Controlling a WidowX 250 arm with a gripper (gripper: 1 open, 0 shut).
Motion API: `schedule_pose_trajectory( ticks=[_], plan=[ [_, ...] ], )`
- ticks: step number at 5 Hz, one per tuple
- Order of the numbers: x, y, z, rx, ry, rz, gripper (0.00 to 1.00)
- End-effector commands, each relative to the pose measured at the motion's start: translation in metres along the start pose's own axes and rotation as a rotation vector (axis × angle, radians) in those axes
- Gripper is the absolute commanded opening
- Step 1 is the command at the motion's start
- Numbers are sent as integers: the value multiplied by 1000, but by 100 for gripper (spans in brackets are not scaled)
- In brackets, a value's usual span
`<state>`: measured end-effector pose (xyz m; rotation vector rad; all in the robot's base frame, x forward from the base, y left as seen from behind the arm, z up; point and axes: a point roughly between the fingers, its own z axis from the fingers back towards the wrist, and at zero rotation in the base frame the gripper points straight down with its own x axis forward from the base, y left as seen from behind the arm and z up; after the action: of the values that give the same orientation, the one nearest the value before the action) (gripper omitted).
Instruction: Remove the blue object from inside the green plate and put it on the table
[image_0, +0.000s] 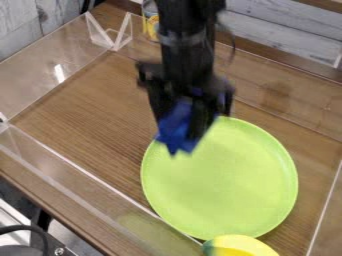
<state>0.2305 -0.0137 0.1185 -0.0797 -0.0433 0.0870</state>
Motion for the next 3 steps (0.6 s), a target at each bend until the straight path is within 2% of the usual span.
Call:
schedule_pose_trajectory(
  ticks=[1,2,3],
  plan=[
    [29,24,32,7,-87,57,0],
    [52,48,36,11,-102,105,0],
    [64,61,31,14,-113,109,0]
  ],
)
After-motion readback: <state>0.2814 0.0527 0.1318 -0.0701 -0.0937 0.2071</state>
